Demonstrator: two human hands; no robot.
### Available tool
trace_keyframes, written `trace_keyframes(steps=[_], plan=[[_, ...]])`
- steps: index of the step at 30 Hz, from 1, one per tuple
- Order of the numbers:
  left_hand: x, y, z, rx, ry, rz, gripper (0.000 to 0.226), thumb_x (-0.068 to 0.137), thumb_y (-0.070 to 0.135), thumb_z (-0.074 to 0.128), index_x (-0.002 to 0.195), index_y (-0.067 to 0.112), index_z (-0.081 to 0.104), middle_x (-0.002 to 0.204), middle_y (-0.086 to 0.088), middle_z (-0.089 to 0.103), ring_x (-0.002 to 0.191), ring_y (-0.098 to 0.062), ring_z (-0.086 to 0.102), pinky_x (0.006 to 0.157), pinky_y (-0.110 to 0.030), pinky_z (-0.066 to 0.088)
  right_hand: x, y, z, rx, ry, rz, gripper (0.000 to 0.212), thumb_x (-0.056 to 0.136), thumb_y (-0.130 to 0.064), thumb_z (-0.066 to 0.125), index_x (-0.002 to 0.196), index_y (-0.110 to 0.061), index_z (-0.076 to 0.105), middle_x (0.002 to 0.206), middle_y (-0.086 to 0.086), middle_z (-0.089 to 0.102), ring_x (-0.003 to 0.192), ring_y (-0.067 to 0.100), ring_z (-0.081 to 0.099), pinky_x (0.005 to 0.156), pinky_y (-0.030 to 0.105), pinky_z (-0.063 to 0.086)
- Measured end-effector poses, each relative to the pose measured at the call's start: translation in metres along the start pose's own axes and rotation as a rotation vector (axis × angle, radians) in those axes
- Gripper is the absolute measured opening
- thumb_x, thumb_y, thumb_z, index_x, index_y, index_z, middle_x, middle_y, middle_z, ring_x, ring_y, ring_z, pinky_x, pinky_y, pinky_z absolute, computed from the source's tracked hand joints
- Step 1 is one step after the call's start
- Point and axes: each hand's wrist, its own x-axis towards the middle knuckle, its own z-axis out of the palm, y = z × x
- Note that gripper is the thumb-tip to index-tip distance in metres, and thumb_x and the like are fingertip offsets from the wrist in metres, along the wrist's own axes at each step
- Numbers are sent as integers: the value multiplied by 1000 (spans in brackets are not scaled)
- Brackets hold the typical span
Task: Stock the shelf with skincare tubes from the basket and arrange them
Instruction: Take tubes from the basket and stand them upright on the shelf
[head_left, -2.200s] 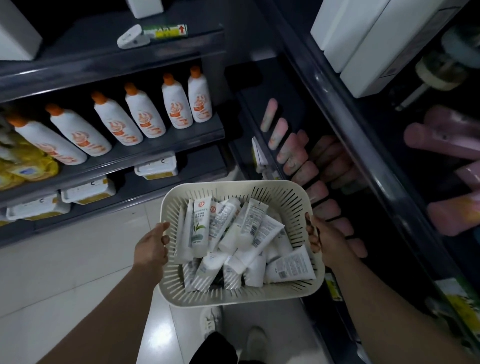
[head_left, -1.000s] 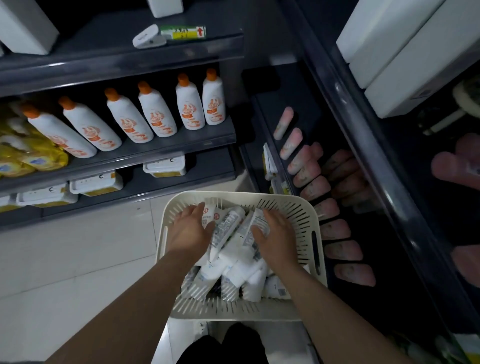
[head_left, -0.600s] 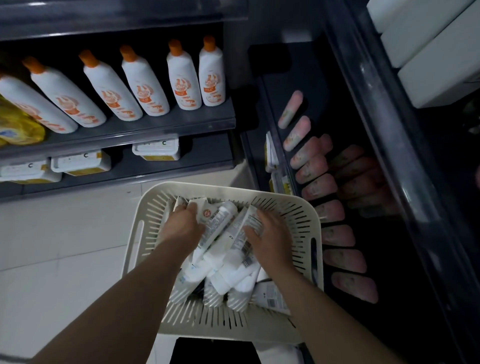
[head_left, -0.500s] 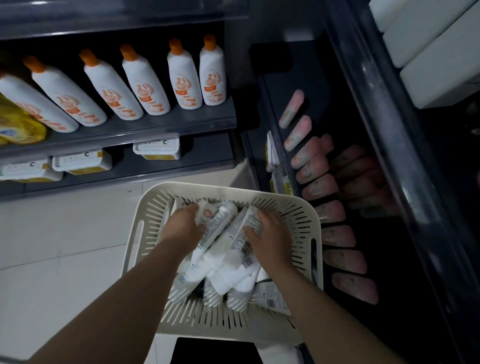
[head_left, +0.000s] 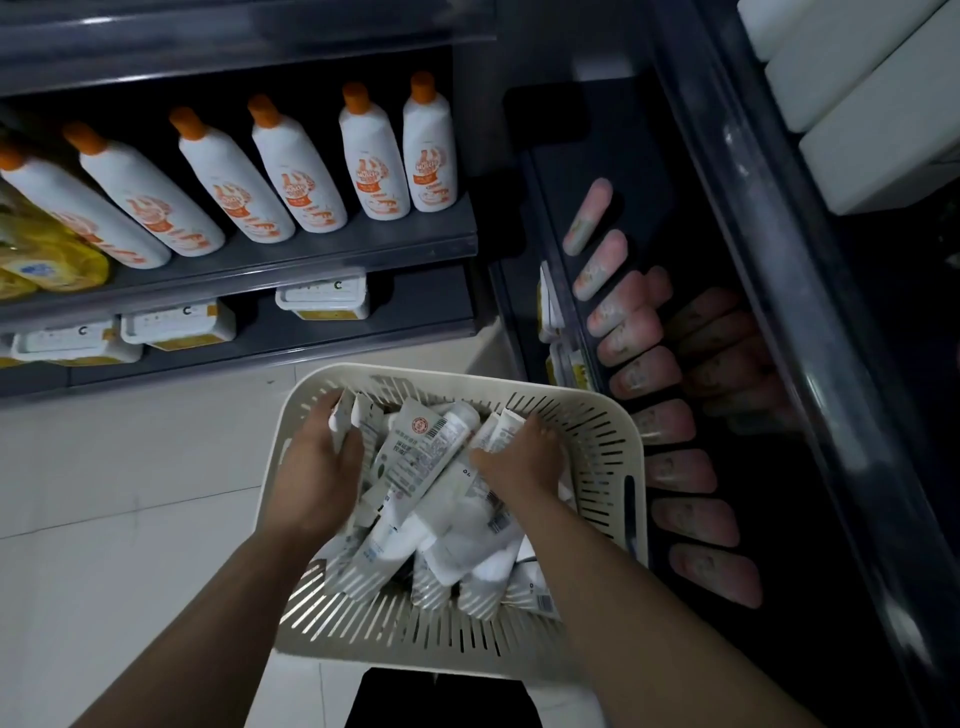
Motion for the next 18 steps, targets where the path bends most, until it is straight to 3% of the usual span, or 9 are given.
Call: trace_keyframes(steps=[2,4,6,10,12,14,16,18], plan=[[-4,-1,-4,-36,4,13,43,96,20,45,137,23,38,131,-14,53,113,-35,54,94,-40,43,0,-2,0,57,28,36,95,64,-31,77,140,-3,28,136,18,42,122,32,45,103,39,41],[-8,2,-9,-81,1,13,39,96,20,45,133,29,37,117,-17,60,100,-35,59,83,-35,43,-4,0,-5,129,70,31,91,65,-17,77,140,-3,28,132,16,46,116,30,51,95,34,46],[-13,10,-15,-131,16,47,39,97,14,45,132,29,40,116,-11,59,98,-25,56,81,-29,38,-11,5,-13,241,85,30,82,67,-8,76,136,-7,32,125,13,54,105,27,59,80,31,51],[-21,28,-29,-205,-6,63,35,97,16,46,131,28,44,122,4,55,102,-9,51,75,-6,36,-35,13,-34,355,116,-20,69,69,-10,74,129,-13,39,112,7,61,94,25,63,73,31,52],[-25,40,-37,-244,-41,59,29,98,19,45,120,38,44,114,6,59,98,-5,55,71,-3,37,-50,12,-46,398,145,-41,63,70,-9,73,125,-9,43,108,8,62,92,25,63,69,27,48],[-31,53,-46,-275,-90,65,26,99,21,43,109,46,42,101,18,58,86,11,56,65,0,36,-68,10,-61,462,152,-65,57,73,-7,71,123,-8,43,104,6,60,84,19,62,59,17,43],[-39,64,-59,-298,-148,118,29,101,21,38,117,45,40,104,29,50,85,21,51,70,0,34,-88,7,-75,554,148,-95,59,76,-5,68,126,-13,39,101,1,57,73,3,56,50,5,38],[-47,77,-72,-290,-219,194,42,101,23,36,140,36,28,124,25,45,102,13,45,89,-11,31,-111,2,-90,647,179,-145,62,75,-7,69,127,-19,38,101,-2,56,76,0,56,54,5,42]])
